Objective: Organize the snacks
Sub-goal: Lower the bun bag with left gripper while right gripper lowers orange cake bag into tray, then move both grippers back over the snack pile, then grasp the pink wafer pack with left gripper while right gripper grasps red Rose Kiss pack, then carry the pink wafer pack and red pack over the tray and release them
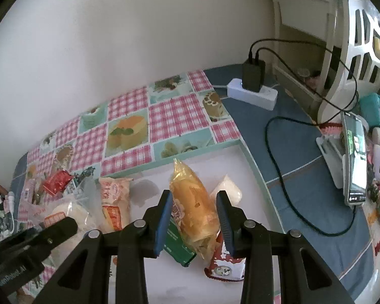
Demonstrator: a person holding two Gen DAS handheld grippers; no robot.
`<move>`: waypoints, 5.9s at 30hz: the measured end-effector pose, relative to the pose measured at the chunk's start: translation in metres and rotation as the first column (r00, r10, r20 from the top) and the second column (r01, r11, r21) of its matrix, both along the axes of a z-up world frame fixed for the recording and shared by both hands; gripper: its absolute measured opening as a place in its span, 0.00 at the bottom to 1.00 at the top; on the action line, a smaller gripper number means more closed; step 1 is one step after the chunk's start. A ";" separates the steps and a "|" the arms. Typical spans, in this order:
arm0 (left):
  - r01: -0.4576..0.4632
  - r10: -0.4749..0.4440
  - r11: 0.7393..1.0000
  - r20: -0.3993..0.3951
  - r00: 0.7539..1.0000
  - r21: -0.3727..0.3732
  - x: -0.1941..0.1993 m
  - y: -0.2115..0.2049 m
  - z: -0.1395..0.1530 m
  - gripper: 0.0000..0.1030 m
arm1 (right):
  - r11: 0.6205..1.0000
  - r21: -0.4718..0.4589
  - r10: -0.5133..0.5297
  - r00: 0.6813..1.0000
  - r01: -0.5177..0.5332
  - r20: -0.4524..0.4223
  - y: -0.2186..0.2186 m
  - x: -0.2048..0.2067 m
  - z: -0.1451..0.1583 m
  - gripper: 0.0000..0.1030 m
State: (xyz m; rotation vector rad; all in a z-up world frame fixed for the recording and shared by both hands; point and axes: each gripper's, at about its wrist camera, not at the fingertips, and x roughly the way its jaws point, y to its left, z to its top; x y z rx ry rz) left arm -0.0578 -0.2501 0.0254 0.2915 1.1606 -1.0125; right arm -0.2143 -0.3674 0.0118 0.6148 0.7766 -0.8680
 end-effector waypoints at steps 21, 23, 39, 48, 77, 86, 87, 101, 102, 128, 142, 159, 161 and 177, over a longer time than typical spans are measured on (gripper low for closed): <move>0.033 -0.029 0.992 -0.032 0.999 0.121 -0.009 -0.012 -0.032 0.56 | 0.997 0.066 -0.031 0.999 0.034 -0.045 -0.007 -0.001 -0.019 0.38; 0.020 -0.017 0.992 -0.027 1.000 0.122 -0.005 -0.010 -0.031 0.56 | 0.997 0.065 -0.033 0.998 0.036 -0.047 -0.006 -0.001 -0.018 0.38; -0.185 0.181 0.974 0.039 0.983 0.132 0.066 0.028 -0.026 0.71 | 1.000 -0.007 0.005 0.996 -0.005 -0.085 0.010 0.015 0.003 0.53; -0.392 0.383 0.907 0.084 0.920 0.153 0.133 0.087 -0.033 0.80 | 0.994 -0.027 0.107 0.990 -0.110 -0.089 0.036 0.050 0.004 0.73; -0.610 0.604 0.786 0.084 0.793 0.101 0.211 0.183 -0.035 0.96 | 0.951 -0.109 0.286 0.958 -0.288 -0.033 0.107 0.134 0.000 1.00; -0.662 0.658 0.746 0.069 0.750 0.072 0.237 0.219 -0.038 0.96 | 0.927 -0.115 0.357 0.934 -0.358 -0.032 0.132 0.166 -0.008 1.00; -0.667 0.664 0.741 0.066 0.745 0.071 0.240 0.223 -0.038 0.96 | 0.926 -0.112 0.359 0.933 -0.361 -0.033 0.133 0.168 -0.009 1.00; -0.721 0.720 0.693 0.035 0.693 0.032 0.269 0.263 -0.047 0.96 | 0.922 -0.093 0.374 0.927 -0.376 -0.040 0.143 0.193 -0.022 1.00; -0.721 0.720 0.692 0.035 0.693 0.031 0.270 0.263 -0.047 0.96 | 0.922 -0.103 0.371 0.928 -0.374 -0.045 0.142 0.194 -0.021 1.00; -0.516 0.506 0.855 0.131 0.852 0.050 0.319 0.206 -0.049 0.96 | 0.924 0.043 0.376 0.925 -0.379 0.061 0.102 0.251 -0.014 1.00; -0.414 0.393 0.896 0.147 0.908 0.162 0.363 0.158 -0.075 0.96 | 0.906 0.191 0.393 0.918 -0.377 -0.050 0.089 0.339 -0.042 1.00; -0.415 0.391 0.884 0.148 0.908 0.215 0.372 0.138 -0.107 0.45 | 0.912 0.228 0.388 0.899 -0.342 -0.204 0.087 0.364 -0.086 0.68; -0.418 0.393 0.883 0.148 0.907 0.214 0.370 0.137 -0.107 0.43 | 0.911 0.227 0.389 0.898 -0.343 -0.204 0.087 0.364 -0.086 0.61; -0.517 0.499 0.849 0.154 0.853 0.108 0.302 0.174 -0.058 0.40 | 0.892 0.118 0.447 0.890 -0.436 -0.091 0.145 0.313 -0.039 0.57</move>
